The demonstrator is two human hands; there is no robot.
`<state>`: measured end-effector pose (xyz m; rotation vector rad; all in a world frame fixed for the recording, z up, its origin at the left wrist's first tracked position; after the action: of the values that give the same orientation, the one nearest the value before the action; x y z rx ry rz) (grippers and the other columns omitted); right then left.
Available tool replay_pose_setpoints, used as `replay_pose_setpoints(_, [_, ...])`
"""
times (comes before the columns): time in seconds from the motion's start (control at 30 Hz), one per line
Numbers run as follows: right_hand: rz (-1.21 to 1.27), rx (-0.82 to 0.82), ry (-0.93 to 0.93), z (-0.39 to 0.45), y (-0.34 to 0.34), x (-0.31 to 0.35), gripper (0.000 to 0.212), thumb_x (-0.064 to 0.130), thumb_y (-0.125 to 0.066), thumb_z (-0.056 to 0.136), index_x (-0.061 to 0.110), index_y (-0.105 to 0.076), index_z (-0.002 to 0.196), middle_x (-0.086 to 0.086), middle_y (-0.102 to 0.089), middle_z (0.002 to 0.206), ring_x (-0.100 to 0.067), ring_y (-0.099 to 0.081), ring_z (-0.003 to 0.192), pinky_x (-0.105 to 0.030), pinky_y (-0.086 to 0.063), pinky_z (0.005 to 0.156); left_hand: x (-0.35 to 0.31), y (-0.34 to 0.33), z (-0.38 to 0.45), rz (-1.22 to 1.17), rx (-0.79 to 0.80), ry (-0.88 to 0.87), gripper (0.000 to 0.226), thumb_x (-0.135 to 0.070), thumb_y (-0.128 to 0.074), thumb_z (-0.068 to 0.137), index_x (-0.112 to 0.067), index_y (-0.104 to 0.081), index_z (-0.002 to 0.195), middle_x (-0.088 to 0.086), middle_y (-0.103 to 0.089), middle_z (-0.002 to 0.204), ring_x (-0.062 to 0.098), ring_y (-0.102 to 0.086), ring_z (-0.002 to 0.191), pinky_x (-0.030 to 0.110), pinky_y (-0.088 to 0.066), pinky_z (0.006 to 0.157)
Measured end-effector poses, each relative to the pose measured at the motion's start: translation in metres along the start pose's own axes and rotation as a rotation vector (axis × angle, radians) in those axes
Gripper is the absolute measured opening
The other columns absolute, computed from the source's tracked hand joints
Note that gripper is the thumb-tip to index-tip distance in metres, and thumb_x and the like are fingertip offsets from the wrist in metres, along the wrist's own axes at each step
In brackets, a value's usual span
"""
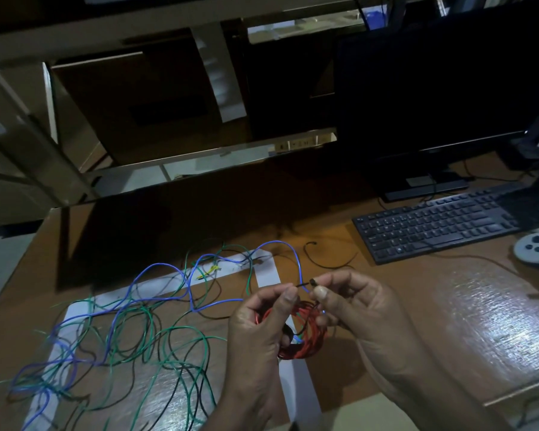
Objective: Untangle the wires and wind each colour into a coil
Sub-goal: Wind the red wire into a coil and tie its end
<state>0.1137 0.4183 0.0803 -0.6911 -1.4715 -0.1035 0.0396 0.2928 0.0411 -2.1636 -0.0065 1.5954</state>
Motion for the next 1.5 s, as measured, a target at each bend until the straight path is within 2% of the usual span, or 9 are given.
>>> replay_pose_setpoints(0.13, [-0.021,0.001,0.006,0.0011,0.0002,-0.001,0.011,0.018,-0.077,0.072,0.017,-0.078,0.083,-0.004,-0.069,0.077,-0.013,-0.061,0.063,-0.023,-0.055,0.058,-0.0002,-0.0002,0.0003,0.002,0.001,-0.001,0.028,-0.041,-0.084,0.058,-0.024,-0.079,0.079,-0.007,-0.057,0.062,0.005,-0.032,0.043,0.028,-0.031,0.056])
replay_pose_setpoints(0.23, [-0.031,-0.001,0.008,0.0009,0.0003,-0.001,0.009,0.017,-0.077,0.073,0.017,-0.078,0.082,-0.003,-0.069,0.076,-0.012,-0.062,0.063,-0.023,-0.054,0.057,0.0018,0.0012,0.0021,0.016,0.007,-0.001,0.028,-0.032,-0.095,0.059,-0.023,-0.079,0.081,-0.007,-0.056,0.061,0.005,-0.031,0.043,0.025,-0.031,0.053])
replay_pose_setpoints(0.37, [-0.063,-0.008,0.006,0.0006,0.0017,-0.002,0.011,0.019,-0.08,0.074,0.016,-0.078,0.085,-0.005,-0.07,0.079,-0.013,-0.062,0.063,-0.025,-0.052,0.058,0.0025,0.0022,0.0027,0.023,0.005,-0.022,0.039,-0.048,-0.086,0.057,-0.021,-0.079,0.084,-0.006,-0.059,0.062,0.004,-0.034,0.043,0.026,-0.032,0.053])
replay_pose_setpoints(0.57, [-0.04,-0.009,0.02,0.0014,0.0009,-0.002,0.009,0.018,-0.077,0.075,0.019,-0.078,0.084,-0.007,-0.07,0.08,-0.015,-0.062,0.064,-0.025,-0.054,0.057,0.0013,0.0,0.0015,0.024,0.024,0.005,0.027,-0.036,-0.092,0.069,-0.018,-0.079,0.085,-0.003,-0.067,0.071,0.009,-0.053,0.054,0.052,-0.049,0.075])
replay_pose_setpoints(0.7, [-0.015,-0.017,0.036,0.0014,0.0014,-0.0017,0.009,0.017,-0.076,0.075,0.018,-0.078,0.084,-0.006,-0.069,0.079,-0.013,-0.062,0.065,-0.024,-0.054,0.056,-0.001,0.0008,0.001,0.018,0.004,0.007,0.028,-0.041,-0.088,0.06,-0.024,-0.08,0.081,-0.005,-0.06,0.066,0.008,-0.037,0.046,0.032,-0.037,0.058])
replay_pose_setpoints(1.0, [-0.041,-0.011,0.033,0.0023,0.0025,-0.0032,0.009,0.017,-0.076,0.075,0.019,-0.078,0.084,-0.001,-0.068,0.076,-0.01,-0.061,0.062,-0.024,-0.054,0.057,-0.0012,0.0004,0.0018,0.033,0.017,-0.01,0.027,-0.033,-0.094,0.058,-0.025,-0.079,0.08,-0.007,-0.056,0.062,0.005,-0.033,0.043,0.026,-0.032,0.052])
replay_pose_setpoints(1.17, [-0.037,-0.003,0.035,0.0023,0.0015,-0.0031,0.01,0.018,-0.077,0.074,0.018,-0.078,0.085,-0.005,-0.069,0.079,-0.012,-0.062,0.065,-0.024,-0.054,0.058,0.0021,0.0025,0.0021,0.002,0.011,0.004,0.042,-0.049,-0.088,0.058,-0.02,-0.079,0.088,-0.004,-0.059,0.068,0.01,-0.037,0.048,0.051,-0.038,0.071])
replay_pose_setpoints(1.3, [-0.034,-0.002,0.033,0.0029,0.0016,-0.0037,0.01,0.017,-0.077,0.074,0.018,-0.078,0.084,-0.008,-0.069,0.082,-0.013,-0.062,0.069,-0.024,-0.054,0.058,-0.0008,0.0021,0.0003,0.022,0.014,-0.011,0.034,-0.041,-0.093,0.058,-0.023,-0.079,0.083,-0.006,-0.056,0.064,0.007,-0.034,0.046,0.033,-0.036,0.059])
replay_pose_setpoints(1.5, [-0.066,0.011,0.03,0.0027,0.0025,-0.0054,0.009,0.017,-0.077,0.075,0.018,-0.078,0.084,-0.005,-0.069,0.079,-0.014,-0.061,0.065,-0.023,-0.053,0.057,-0.0007,0.0025,-0.0018,0.031,0.017,-0.003,0.032,-0.039,-0.093,0.065,-0.019,-0.079,0.086,-0.005,-0.06,0.066,0.008,-0.037,0.047,0.047,-0.04,0.069])
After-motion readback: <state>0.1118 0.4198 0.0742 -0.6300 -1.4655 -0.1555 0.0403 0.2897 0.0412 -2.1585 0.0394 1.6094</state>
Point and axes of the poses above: each hand's wrist, its own z-axis towards the middle knuckle, its own y-axis out of the back of the hand, x = y × z, the point moved 6 cm from there along z, towards the middle knuckle
